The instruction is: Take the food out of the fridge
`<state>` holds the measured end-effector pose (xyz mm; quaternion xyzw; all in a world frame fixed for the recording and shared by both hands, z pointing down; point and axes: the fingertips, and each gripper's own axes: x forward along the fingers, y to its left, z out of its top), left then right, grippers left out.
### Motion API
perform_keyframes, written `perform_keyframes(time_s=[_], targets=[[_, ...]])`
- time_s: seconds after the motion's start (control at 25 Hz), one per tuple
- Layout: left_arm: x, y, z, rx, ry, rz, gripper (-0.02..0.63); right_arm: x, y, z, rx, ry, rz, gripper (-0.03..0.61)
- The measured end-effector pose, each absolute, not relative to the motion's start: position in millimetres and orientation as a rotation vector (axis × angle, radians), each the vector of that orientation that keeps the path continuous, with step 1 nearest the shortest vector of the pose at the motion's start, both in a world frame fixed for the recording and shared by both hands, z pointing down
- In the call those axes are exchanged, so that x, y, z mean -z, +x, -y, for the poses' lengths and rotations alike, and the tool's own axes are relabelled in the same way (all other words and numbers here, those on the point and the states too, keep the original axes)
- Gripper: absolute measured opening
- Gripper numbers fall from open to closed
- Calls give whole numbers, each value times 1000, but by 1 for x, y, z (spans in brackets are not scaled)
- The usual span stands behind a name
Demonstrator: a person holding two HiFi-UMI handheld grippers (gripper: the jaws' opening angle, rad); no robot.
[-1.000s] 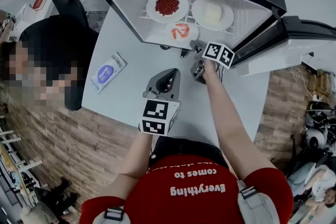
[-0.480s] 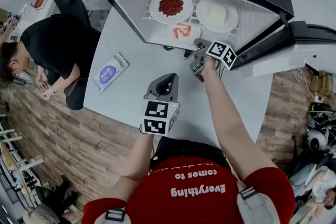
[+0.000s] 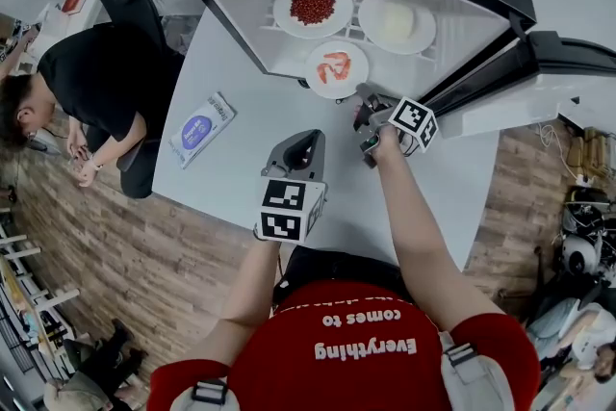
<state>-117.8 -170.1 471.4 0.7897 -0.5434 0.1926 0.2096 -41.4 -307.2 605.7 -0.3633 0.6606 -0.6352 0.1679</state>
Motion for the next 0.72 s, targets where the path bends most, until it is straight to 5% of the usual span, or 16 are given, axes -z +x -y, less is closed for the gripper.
perform_keyframes(time_s=[0.72], targets=[[-473, -123, 168, -553, 2187, 1524, 5, -608, -16, 288, 1807, -1005, -1719, 23]])
